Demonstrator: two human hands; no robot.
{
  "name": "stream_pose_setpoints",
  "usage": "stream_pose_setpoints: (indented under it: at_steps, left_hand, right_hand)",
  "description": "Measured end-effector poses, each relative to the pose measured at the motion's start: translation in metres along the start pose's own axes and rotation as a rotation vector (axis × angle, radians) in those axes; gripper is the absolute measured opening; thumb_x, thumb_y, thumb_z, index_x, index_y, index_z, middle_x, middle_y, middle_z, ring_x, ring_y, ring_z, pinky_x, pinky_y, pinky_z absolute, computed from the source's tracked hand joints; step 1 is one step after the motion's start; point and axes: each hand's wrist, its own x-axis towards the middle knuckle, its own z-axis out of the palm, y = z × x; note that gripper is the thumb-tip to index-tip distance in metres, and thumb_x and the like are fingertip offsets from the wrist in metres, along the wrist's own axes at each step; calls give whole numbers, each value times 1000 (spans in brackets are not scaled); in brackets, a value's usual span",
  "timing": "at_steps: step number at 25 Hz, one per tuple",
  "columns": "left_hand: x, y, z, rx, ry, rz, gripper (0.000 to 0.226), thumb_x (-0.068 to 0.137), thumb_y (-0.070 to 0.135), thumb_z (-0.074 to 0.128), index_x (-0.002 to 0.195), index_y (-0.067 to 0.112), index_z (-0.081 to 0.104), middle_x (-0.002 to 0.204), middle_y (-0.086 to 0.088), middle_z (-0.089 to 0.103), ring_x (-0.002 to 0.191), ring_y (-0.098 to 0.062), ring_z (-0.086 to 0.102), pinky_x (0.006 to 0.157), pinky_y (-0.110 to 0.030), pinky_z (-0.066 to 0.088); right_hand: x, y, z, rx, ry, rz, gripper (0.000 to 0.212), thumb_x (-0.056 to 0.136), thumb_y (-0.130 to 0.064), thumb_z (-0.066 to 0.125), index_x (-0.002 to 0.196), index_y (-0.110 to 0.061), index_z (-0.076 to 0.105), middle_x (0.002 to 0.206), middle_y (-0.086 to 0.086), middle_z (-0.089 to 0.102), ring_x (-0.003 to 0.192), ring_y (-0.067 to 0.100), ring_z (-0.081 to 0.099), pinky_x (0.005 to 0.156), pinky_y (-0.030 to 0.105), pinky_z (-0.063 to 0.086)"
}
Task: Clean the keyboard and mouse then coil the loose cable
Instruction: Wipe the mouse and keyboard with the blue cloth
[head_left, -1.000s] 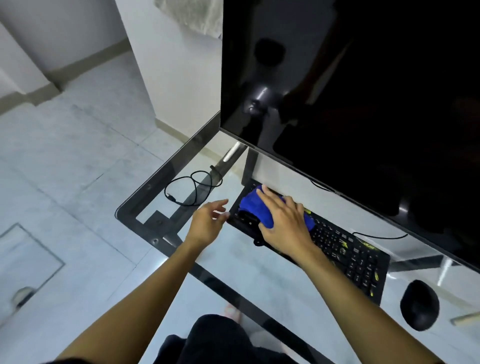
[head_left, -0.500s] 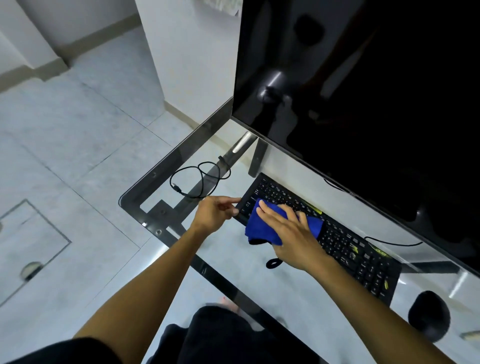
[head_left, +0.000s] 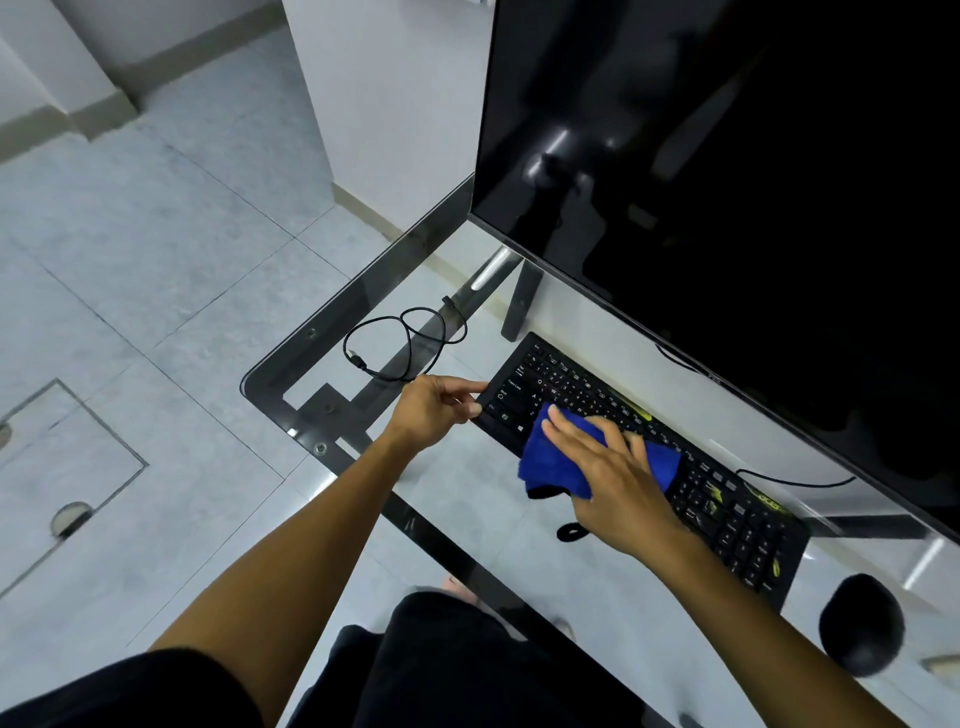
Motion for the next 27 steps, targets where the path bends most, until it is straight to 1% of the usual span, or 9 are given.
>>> stream_pose_setpoints:
  at_steps: [4, 6, 9, 11, 13, 15, 17, 23, 27]
  left_hand:
    - [-1, -1, 2, -7, 29, 3, 29, 82, 0, 69, 107, 14, 72, 71, 3, 66, 54, 2, 56, 66, -14, 46]
    - [-1, 0, 3, 37, 24, 33, 33, 82, -6, 65, 108, 14, 71, 75, -1, 68, 60, -1, 59, 64, -12, 47]
    - [0, -1, 2, 86, 24, 38, 35, 83, -10, 61, 111, 9, 70, 88, -9, 70, 74, -14, 63, 63, -9, 50]
    - [0, -1, 2, 36, 26, 10, 32, 83, -3, 66, 112, 9, 70, 89, -11, 70, 71, -13, 61, 62, -6, 48]
    - [-1, 0, 2, 24, 28, 1, 31, 83, 2, 69, 112, 10, 70, 89, -10, 68, 66, -12, 57, 55, -3, 43]
    - [-2, 0, 3, 14, 39, 9, 31, 83, 2, 69, 113, 10, 69, 88, -10, 66, 66, -14, 56, 50, -3, 40]
    - [-4, 0, 5, 18, 54, 17, 32, 83, 2, 69, 113, 9, 69, 88, -11, 65, 68, -17, 56, 52, -2, 41]
    - [-5, 0, 6, 53, 70, 43, 32, 83, -2, 68, 113, 7, 69, 86, -9, 65, 62, -8, 55, 56, -2, 44]
    - [-8, 1, 7, 163, 121, 102, 33, 79, -15, 53, 97, 4, 73, 82, -4, 68, 63, -10, 57, 54, -3, 43]
  right_hand:
    - [34, -15, -5, 73, 35, 138, 78, 84, -11, 53, 150, -28, 13, 158, -16, 6, 139, 22, 14, 111, 40, 16]
    - [49, -33, -4, 90, 46, 97, 79, 84, -11, 53, 150, -26, 13, 159, -14, 6, 139, 23, 13, 111, 40, 14]
    - [43, -45, 5, 66, 42, 28, 84, 80, -4, 52, 150, -25, 13, 159, -15, 3, 139, 24, 14, 112, 40, 14]
    - [26, -38, 10, 50, 52, 46, 84, 81, -4, 51, 151, -27, 10, 158, -17, 0, 138, 24, 14, 113, 39, 13]
    - [3, -26, 13, 18, 52, 93, 83, 82, -6, 48, 151, -29, 8, 157, -21, -2, 137, 22, 15, 112, 36, 13]
    - [-19, -16, 14, 4, 49, 150, 83, 82, -7, 48, 150, -30, 7, 157, -22, -2, 136, 20, 17, 111, 35, 16]
    - [-29, -14, 14, 13, 35, 194, 83, 81, -6, 48, 150, -29, 8, 157, -21, -1, 137, 20, 17, 110, 34, 17]
    - [23, -39, 1, 112, 25, 143, 81, 83, -5, 49, 150, -25, 10, 159, -14, 3, 140, 25, 10, 113, 40, 13]
    - [54, -60, -1, 131, 45, 92, 84, 83, -2, 51, 151, -21, 6, 159, -11, -2, 142, 25, 7, 116, 42, 10]
